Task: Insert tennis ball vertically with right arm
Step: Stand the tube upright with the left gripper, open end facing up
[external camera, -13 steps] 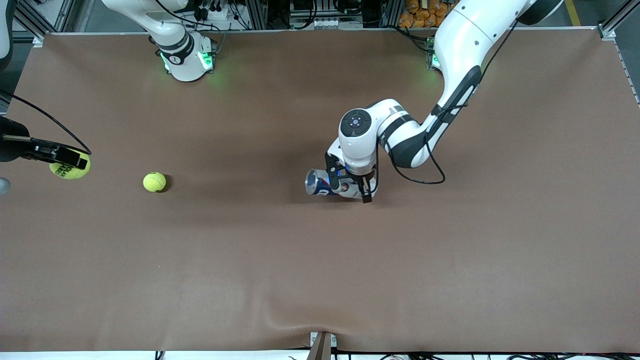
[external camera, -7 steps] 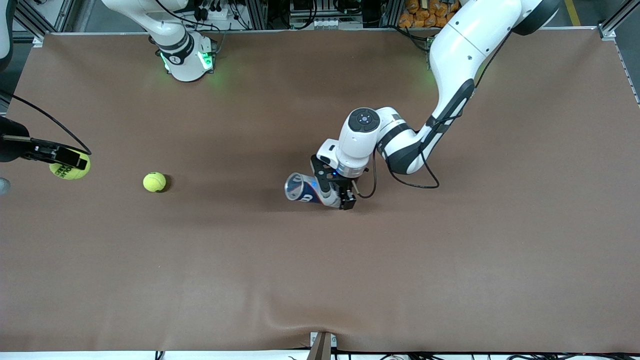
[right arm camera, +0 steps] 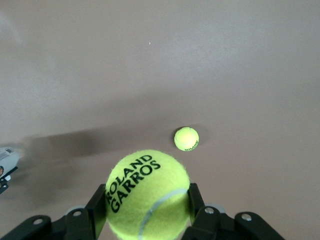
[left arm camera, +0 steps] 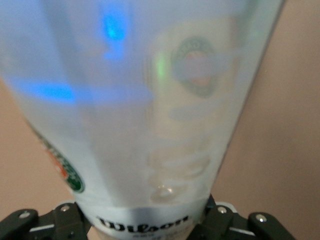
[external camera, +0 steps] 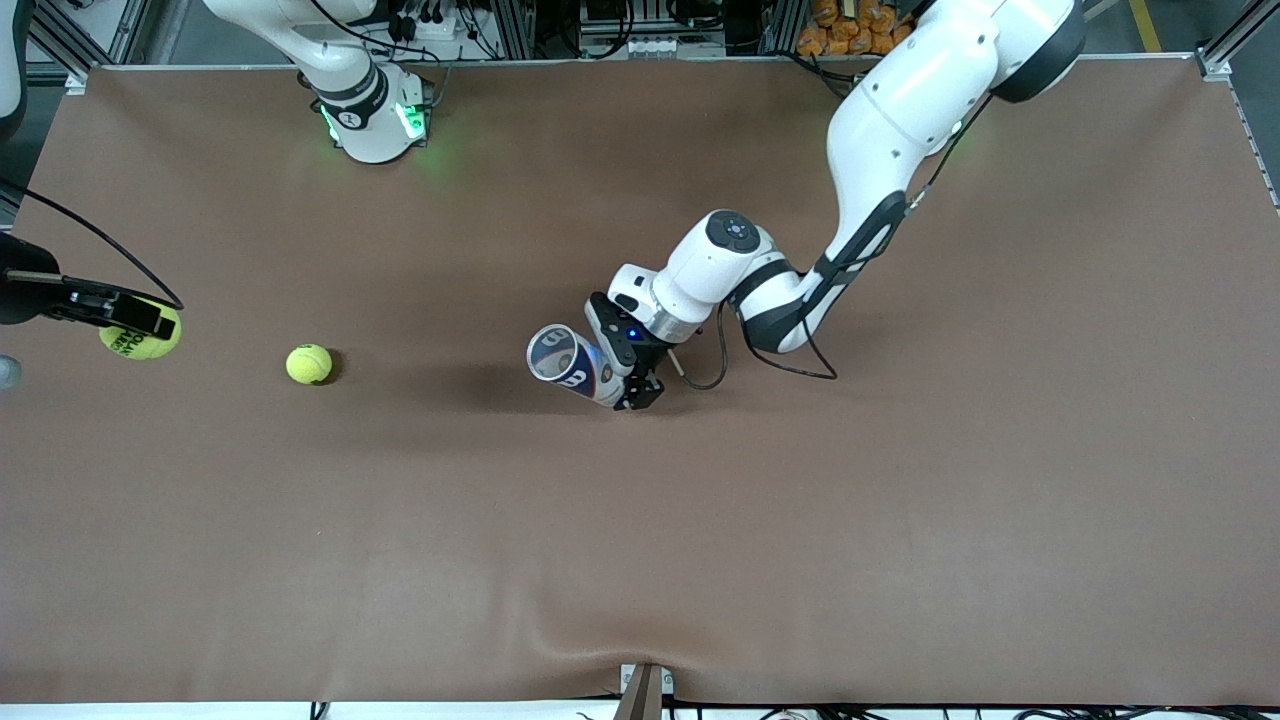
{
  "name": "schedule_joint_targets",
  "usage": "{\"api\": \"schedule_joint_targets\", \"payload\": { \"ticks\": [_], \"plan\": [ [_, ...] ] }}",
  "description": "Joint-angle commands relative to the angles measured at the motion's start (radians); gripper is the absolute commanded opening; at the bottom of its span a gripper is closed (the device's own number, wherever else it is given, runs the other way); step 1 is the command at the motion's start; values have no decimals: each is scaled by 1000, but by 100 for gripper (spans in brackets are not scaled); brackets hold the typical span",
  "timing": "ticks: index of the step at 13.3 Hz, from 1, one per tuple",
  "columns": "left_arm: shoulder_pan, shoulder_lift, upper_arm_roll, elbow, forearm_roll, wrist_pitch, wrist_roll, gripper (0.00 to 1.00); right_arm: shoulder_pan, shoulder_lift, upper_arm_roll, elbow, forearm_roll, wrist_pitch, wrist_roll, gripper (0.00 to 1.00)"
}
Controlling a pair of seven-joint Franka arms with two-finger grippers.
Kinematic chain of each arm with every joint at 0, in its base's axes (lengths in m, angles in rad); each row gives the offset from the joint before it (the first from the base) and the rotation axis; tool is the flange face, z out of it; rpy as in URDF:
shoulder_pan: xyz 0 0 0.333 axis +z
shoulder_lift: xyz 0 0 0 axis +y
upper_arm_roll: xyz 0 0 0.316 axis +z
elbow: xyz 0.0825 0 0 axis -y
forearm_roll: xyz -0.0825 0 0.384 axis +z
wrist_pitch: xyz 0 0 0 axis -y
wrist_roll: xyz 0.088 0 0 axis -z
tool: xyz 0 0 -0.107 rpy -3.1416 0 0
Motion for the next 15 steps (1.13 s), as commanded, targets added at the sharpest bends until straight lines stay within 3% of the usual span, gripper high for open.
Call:
{"api": "schedule_joint_targets", "payload": {
  "ticks": [1, 5, 13, 15],
  "plan": [
    [5, 58, 6, 27, -19, 109, -6, 80, 1, -3, 4, 1, -5, 3, 6, 0],
    [2, 159, 9, 49, -27, 308, -4, 80, 23, -3, 6, -10, 0, 3, 20, 0],
    [-2, 233, 12, 77, -22, 382, 7, 81, 233, 25, 7, -16, 3, 100, 419, 0],
    [-21, 232, 47, 80, -21, 385, 8, 81, 313, 54, 7, -16, -2, 146, 545, 0]
  ]
}}
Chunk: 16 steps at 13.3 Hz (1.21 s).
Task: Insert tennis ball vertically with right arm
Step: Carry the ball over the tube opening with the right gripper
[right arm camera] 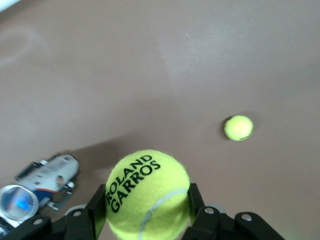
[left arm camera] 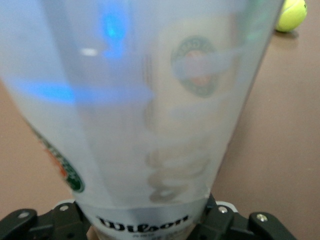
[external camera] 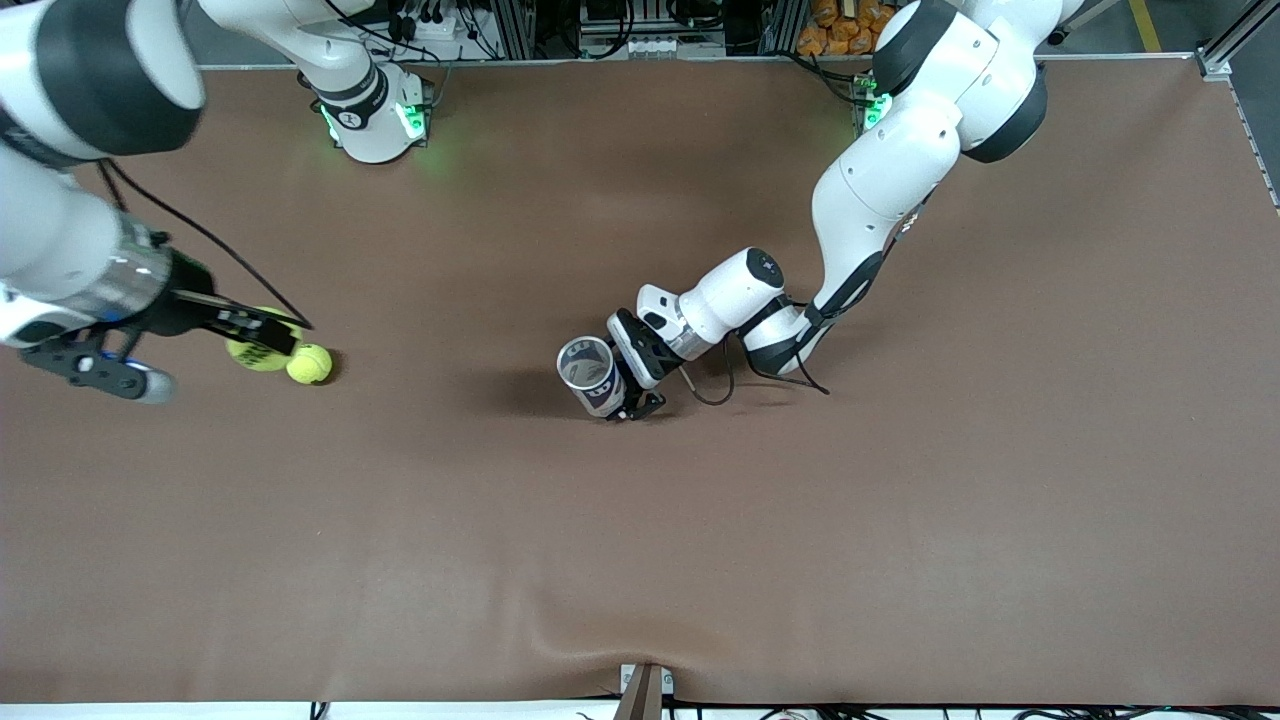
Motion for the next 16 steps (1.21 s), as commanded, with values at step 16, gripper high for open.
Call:
{"api": "schedule_joint_targets", "payload": {
  "ticks": [16],
  "plan": [
    [-37, 37, 31, 60, -13, 26, 9, 85, 430, 190, -8, 11, -44, 269, 755, 0]
  ]
}}
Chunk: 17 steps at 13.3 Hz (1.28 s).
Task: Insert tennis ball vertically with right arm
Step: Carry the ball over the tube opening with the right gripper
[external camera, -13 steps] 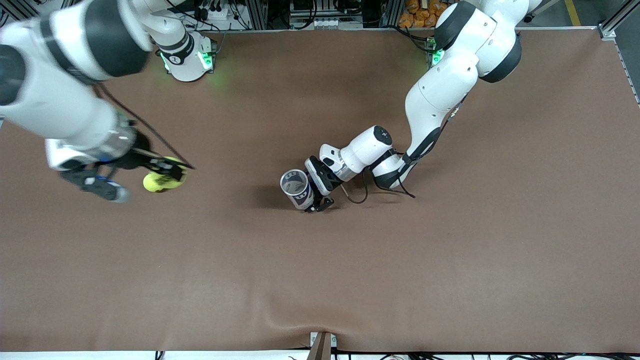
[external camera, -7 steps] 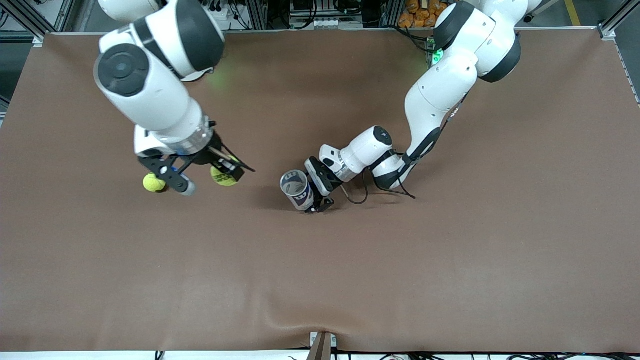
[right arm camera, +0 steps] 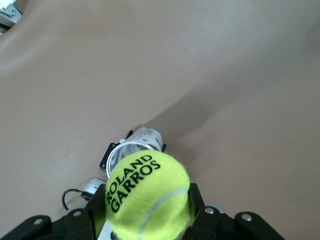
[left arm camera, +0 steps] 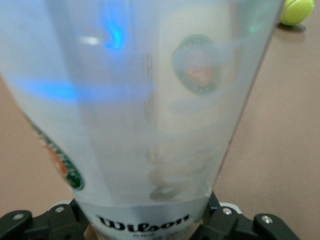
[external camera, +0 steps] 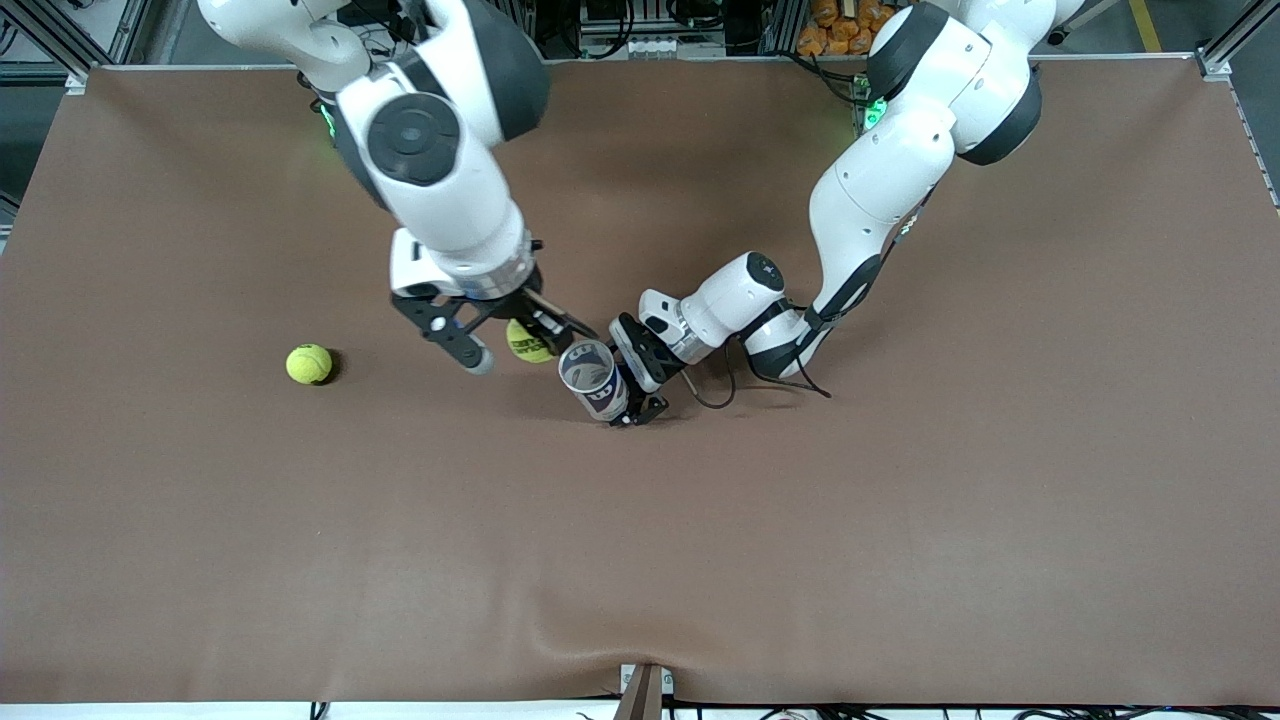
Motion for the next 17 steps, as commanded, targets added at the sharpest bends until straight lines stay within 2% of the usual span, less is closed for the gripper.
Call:
{"api": "schedule_joint_targets", "payload": {
  "ticks": [1, 9, 17],
  "plan": [
    [-22, 33, 9, 49, -12, 17, 7, 85, 38, 38, -11, 11, -26, 16, 48, 0],
    [-21, 33, 9, 53, -15, 17, 7, 85, 72, 111, -11, 11, -61, 74, 93, 0],
    [-21, 36, 10, 52, -13, 17, 7, 85, 70, 130, -12, 13, -79, 102, 97, 0]
  ]
}}
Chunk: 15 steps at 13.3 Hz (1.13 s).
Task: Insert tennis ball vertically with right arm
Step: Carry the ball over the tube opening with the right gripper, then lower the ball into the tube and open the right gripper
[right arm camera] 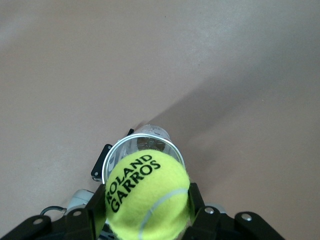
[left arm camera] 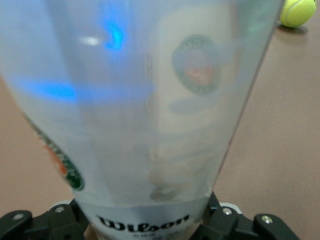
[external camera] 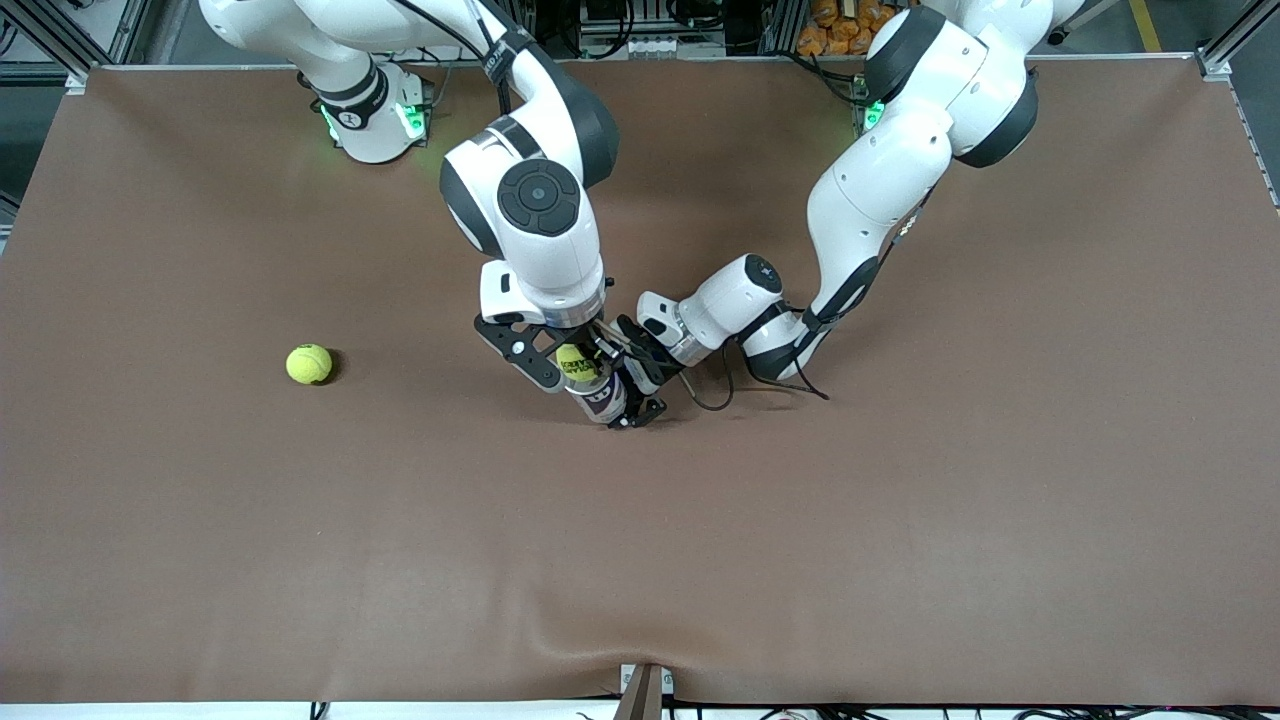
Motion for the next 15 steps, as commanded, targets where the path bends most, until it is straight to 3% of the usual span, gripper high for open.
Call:
{"api": "schedule_joint_targets", "payload": {
  "ticks": [1, 14, 15],
  "plan": [
    [-16, 22, 9, 31, -15, 17, 7, 85, 15, 9, -10, 11, -20, 3, 27, 0],
    [-6, 23, 9, 25, -1, 36, 7, 86, 39, 20, -10, 13, -35, 6, 59, 0],
    [-6, 23, 9, 25, 1, 37, 7, 86, 38, 20, -10, 13, -34, 6, 59, 14]
  ]
}}
